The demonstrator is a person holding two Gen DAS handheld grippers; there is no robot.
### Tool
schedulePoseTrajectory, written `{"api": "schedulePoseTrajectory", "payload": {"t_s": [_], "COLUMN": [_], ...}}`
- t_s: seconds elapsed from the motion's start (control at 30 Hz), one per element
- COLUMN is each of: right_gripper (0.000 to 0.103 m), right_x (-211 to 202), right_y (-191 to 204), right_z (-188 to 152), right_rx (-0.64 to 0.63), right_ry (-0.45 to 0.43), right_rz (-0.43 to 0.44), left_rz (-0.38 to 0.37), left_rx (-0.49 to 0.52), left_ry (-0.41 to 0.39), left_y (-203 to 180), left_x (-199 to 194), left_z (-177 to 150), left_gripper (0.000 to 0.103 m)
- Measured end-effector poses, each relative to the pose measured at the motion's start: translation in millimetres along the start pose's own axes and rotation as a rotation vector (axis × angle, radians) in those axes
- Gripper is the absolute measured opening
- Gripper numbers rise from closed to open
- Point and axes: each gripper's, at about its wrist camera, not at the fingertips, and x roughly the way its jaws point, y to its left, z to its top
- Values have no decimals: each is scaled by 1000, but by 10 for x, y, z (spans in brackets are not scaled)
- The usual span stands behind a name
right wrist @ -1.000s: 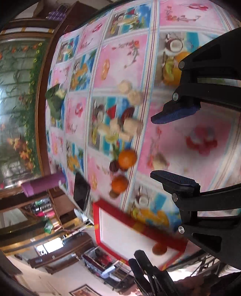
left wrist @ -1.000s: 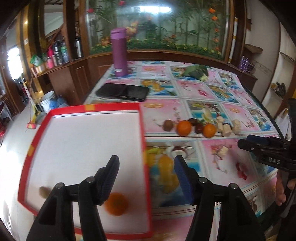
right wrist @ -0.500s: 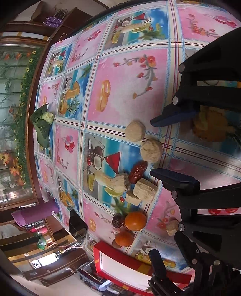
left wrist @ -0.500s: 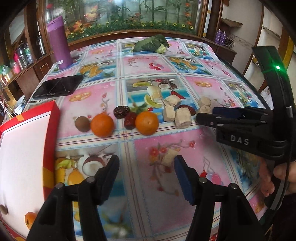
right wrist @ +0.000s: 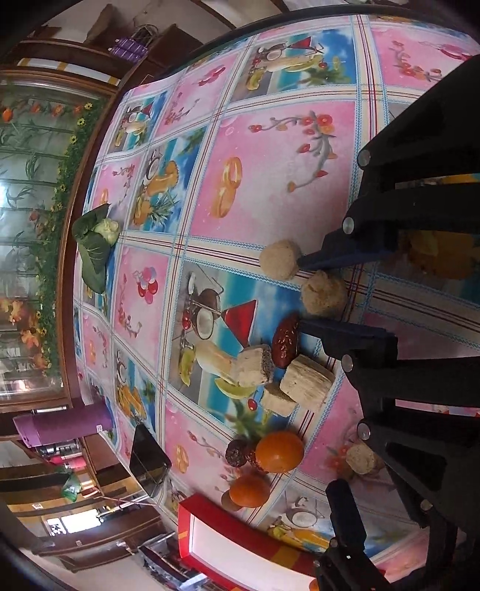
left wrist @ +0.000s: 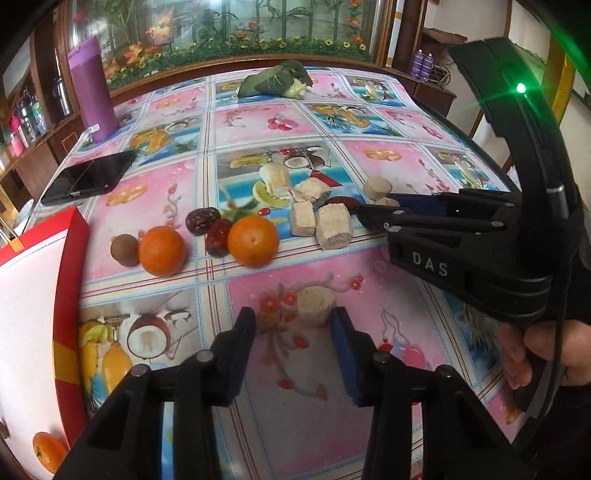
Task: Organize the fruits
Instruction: 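Grasp a round beige cake with the right gripper while the left grasps a square cake, then carry both beige cakes over the red tray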
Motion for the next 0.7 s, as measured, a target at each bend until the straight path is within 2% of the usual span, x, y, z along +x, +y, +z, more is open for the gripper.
{"api": "schedulePoseTrajectory", "payload": {"t_s": [0.3, 0.57, 0.7], "right_gripper": [26, 26, 26], "right_x": [-196, -408, -519], "right_y": [-241, -102, 194], "right_z": [-131, -169, -117], "right_rx": [129, 142, 102], "right_ry": [-20, -48, -68], "right_rz": [86, 149, 194], "left_rz": [-30, -35, 21], "left_rx": [1, -16, -36], "left_ry": [-25, -84, -145], "left_y": [-13, 74, 274], "left_x": [19, -213, -513], "left_z": [22, -33, -90], "left_gripper": [22, 22, 22]}}
